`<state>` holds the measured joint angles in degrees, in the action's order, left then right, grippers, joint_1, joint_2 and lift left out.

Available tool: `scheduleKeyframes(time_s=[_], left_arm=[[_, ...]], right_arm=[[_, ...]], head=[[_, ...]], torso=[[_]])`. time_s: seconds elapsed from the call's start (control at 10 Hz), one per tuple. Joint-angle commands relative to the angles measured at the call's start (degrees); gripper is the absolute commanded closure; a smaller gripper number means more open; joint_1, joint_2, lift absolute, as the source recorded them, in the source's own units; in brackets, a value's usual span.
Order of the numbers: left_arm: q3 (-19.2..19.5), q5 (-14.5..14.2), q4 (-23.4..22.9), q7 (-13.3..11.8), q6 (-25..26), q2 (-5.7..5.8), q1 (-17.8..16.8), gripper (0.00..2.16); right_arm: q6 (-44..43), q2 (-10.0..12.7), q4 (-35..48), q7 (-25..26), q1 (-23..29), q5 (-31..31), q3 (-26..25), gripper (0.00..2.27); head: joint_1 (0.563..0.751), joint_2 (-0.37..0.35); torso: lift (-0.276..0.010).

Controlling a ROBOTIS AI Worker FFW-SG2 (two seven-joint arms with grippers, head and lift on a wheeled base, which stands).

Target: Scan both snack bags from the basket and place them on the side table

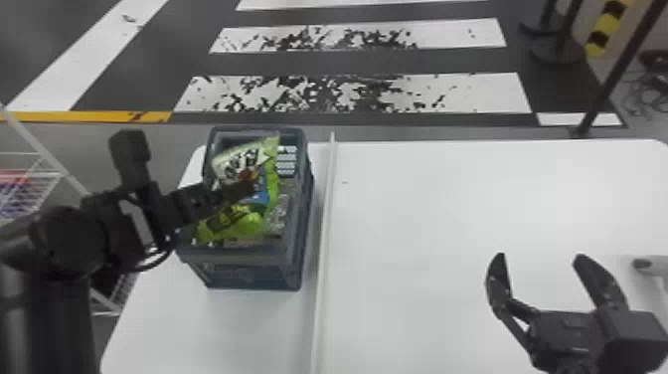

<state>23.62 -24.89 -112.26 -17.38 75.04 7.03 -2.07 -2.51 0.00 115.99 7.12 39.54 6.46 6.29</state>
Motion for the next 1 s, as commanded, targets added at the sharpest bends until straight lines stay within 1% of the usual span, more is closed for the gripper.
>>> scheduleKeyframes(time_s=[0.0,0.1,0.2,0.3,0.4,0.5,0.6,0.7,0.8,0.9], left_arm=[[0.6,-3.0,-3.5,0.2,0.2,-0.52,0.7,2.14],[0.7,-5.6,-5.6,0.2,0.2,-1.40,1.2,2.14],[0.7,-7.1,-8.0,0.2,0.5,-2.72,1.5,2.14],[0.3,-7.3,-9.4,0.2,1.6,-3.16,1.7,2.14],[0.1,-9.2,-9.5,0.8,2.8,-4.13,1.7,2.14],[-0.1,-13.6,-9.5,1.0,2.8,-5.27,2.1,2.14],[-2.1,-14.8,-9.5,1.3,2.8,-6.50,2.6,2.14],[-4.9,-16.2,-9.6,1.4,2.8,-7.18,3.2,2.14],[-8.1,-16.8,-9.6,2.1,2.8,-7.18,3.7,2.14],[-11.8,-16.8,-9.5,3.2,2.8,-7.18,4.2,2.14]], right_arm=[[0.0,0.1,0.0,0.0,0.0,0.4,0.0,0.06],[0.0,0.1,-0.1,0.0,0.0,0.5,0.0,0.06],[0.2,0.1,0.0,0.0,0.0,0.7,0.0,0.06],[0.0,0.1,0.0,0.0,0.1,0.7,0.0,0.06],[0.0,0.1,0.1,0.0,0.2,0.7,-0.1,0.06],[0.0,0.1,0.1,0.0,0.2,0.7,-0.2,0.06],[0.0,0.1,0.3,0.0,0.3,0.7,-0.4,0.06],[0.0,0.1,0.7,0.1,0.6,0.7,-0.7,0.06],[0.0,0.1,1.3,0.4,1.1,0.7,-0.8,0.06],[0.0,0.1,1.9,0.4,1.4,0.7,-0.9,0.06]], head=[[0.695,0.136],[0.695,0.130],[0.695,0.114],[0.695,0.092],[0.695,0.083],[0.695,0.064],[0.695,0.037],[0.695,0.003],[0.695,-0.048],[0.695,-0.069]], torso=[[-0.075],[-0.075],[-0.075],[-0.075],[-0.075],[-0.075],[-0.075],[-0.075],[-0.075],[-0.075]])
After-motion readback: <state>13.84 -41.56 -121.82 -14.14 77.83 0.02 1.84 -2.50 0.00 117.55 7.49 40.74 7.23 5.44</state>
